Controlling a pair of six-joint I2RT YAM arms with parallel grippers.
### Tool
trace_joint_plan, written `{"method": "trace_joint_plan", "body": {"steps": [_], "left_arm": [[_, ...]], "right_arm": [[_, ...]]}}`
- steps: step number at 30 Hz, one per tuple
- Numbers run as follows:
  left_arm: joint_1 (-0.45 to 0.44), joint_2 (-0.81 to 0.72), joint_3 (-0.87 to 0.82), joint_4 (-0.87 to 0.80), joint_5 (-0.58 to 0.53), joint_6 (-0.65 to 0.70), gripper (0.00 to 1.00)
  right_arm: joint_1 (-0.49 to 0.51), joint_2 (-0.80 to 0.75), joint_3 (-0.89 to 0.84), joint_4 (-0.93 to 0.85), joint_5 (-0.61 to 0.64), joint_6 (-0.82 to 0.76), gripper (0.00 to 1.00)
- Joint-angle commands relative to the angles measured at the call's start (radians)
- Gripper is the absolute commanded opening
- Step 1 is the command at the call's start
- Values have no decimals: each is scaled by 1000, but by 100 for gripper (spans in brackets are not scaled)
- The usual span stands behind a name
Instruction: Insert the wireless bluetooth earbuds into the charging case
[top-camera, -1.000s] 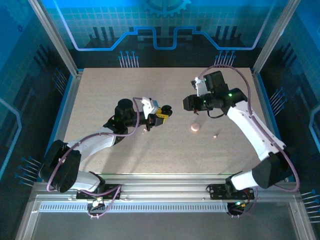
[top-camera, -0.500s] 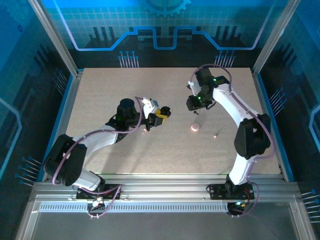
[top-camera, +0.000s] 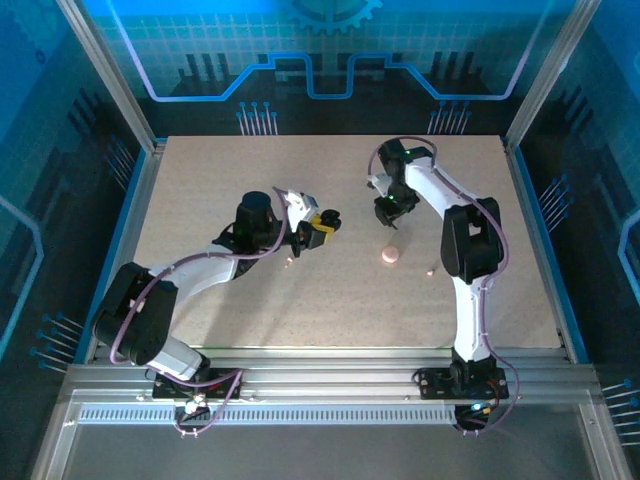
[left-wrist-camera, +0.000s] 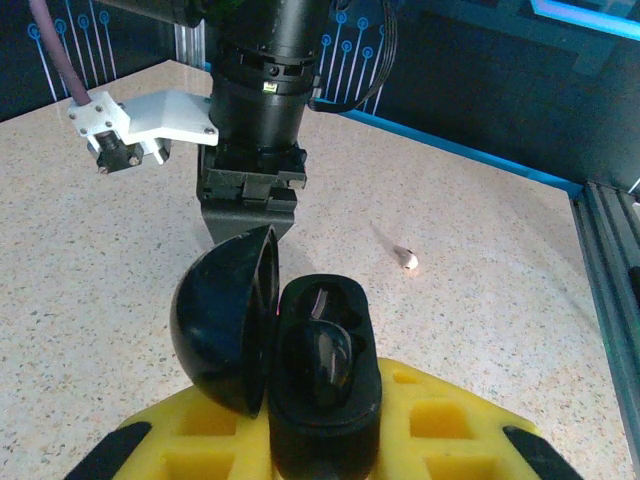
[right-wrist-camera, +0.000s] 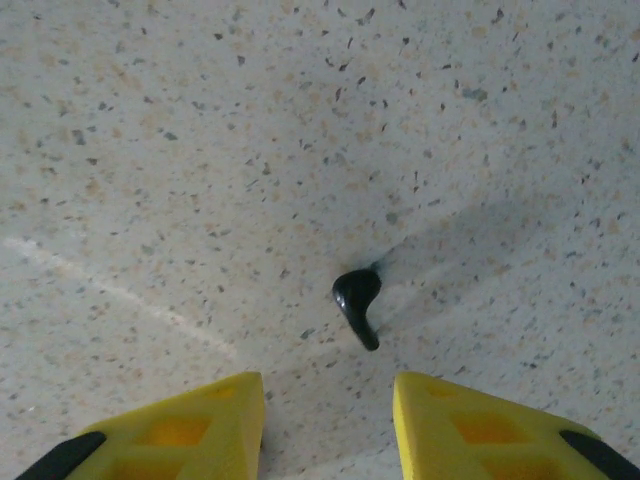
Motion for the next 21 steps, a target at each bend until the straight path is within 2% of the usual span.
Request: {"method": "trace_joint_plan", "body": {"steps": [1, 21], "left_arm": [[10, 8, 40, -22, 25, 32, 20], [10, -8, 44, -35, 12, 34, 19]], "right_arm": [[-16, 38, 50, -33, 11, -61, 40], [-24, 132, 111, -67, 7, -102, 38]]}}
